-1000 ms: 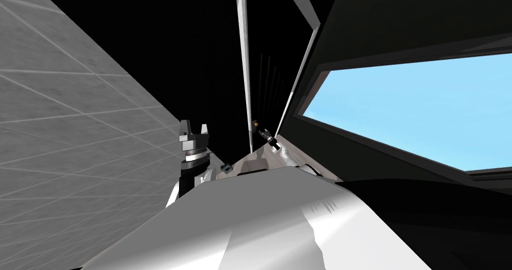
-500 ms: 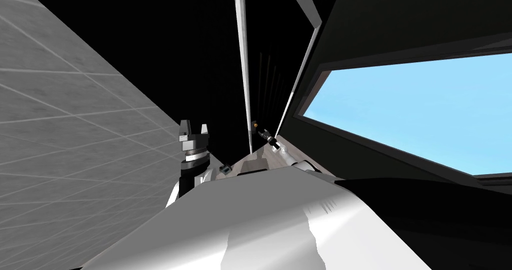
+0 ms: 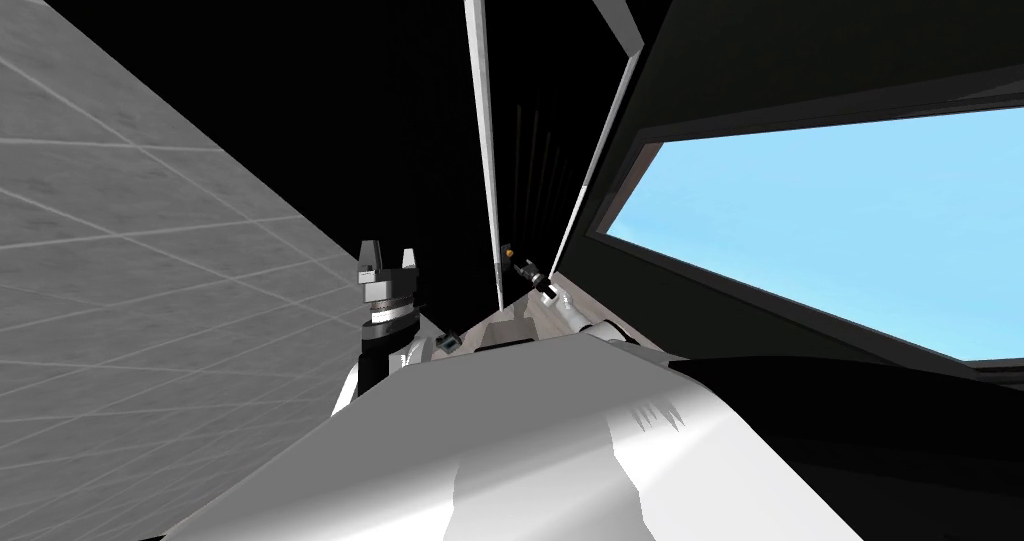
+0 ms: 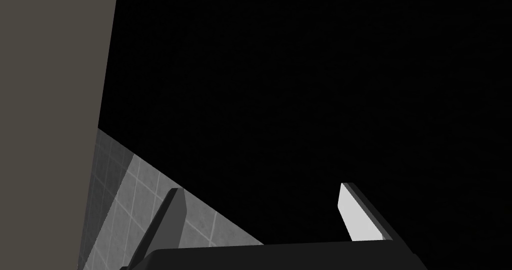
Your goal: Pull the door open
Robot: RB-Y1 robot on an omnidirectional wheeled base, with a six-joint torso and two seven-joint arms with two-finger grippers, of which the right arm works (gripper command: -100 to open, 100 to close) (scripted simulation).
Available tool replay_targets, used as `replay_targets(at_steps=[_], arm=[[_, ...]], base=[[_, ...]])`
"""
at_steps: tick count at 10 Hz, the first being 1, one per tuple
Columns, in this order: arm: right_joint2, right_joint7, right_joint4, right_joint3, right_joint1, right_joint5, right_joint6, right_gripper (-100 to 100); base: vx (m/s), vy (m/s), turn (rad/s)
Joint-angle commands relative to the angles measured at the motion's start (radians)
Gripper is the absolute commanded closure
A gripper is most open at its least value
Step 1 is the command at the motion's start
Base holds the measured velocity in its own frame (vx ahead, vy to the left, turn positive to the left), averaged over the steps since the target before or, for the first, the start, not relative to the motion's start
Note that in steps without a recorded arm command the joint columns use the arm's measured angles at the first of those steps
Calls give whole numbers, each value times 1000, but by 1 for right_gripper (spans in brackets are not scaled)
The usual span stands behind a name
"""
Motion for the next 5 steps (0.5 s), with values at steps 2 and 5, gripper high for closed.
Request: replay_targets(at_steps=[2, 5], arm=[[44, 46, 33, -14, -21, 0, 10, -100], [98, 91, 37, -23, -30, 4, 36, -100]], base=[[79, -56, 6], [123, -41, 9]])
